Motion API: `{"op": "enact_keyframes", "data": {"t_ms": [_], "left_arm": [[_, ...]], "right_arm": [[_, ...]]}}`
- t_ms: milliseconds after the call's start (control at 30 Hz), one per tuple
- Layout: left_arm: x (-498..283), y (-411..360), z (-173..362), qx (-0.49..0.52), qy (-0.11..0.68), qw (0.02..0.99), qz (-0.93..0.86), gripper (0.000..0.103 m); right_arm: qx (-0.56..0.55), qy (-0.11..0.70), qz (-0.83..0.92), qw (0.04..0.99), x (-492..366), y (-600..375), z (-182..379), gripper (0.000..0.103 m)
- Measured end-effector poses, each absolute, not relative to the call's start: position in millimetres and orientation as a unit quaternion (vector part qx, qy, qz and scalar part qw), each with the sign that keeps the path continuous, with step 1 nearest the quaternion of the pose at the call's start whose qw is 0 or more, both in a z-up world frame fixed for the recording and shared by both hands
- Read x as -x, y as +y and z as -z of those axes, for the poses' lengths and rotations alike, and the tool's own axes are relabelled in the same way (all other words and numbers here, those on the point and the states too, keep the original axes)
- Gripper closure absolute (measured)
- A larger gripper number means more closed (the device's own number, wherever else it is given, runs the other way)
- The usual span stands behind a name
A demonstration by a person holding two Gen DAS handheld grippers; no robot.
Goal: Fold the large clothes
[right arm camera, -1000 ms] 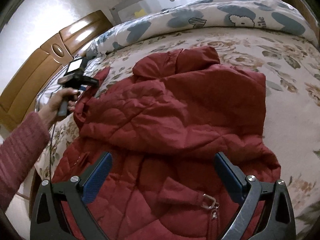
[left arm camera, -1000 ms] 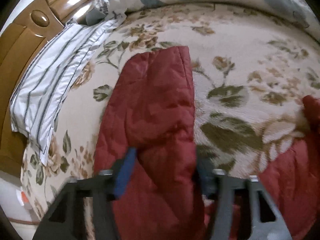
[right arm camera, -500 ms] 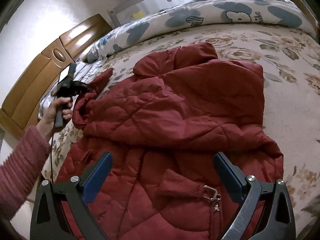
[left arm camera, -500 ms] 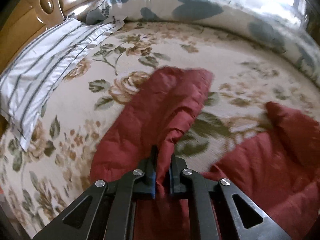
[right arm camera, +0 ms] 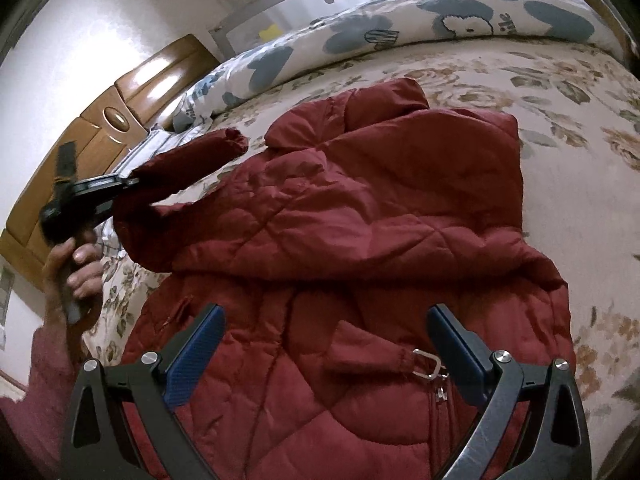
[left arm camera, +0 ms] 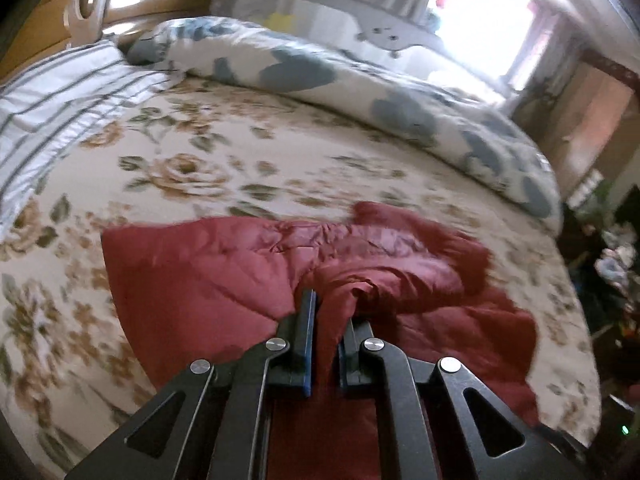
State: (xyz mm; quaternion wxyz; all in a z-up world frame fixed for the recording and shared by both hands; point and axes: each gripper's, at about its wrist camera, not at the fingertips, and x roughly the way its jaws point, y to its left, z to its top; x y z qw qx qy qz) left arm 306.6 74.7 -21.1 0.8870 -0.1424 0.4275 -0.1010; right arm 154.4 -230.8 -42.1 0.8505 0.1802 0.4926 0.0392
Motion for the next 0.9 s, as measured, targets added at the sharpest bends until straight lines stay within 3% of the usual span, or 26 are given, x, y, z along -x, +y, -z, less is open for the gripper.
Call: {"op": "enact_keyframes", "data": {"t_ms": [300,667,900], "left_arm": [[-264.3,40.4,18.1,0.142,0.426,0.873,0.189,0.097],[-277.2,18.8,72.4,0.073,0.484,0.845,0.214,0.095],[-281.5,40.8,73.1,0.073,0.494,0.841,0.210,0.090]], "right_arm": [[-0.204,0.491,-0.025,0.847,-144.9,-244.1,41.2,0.003],[-0.227,0.479,-0.028,0.848,-164.8,-259.6,34.9,0.011],[-0.278,0.484,-0.053,0.828,-218.4,-272.5,57.0,0.031]]}}
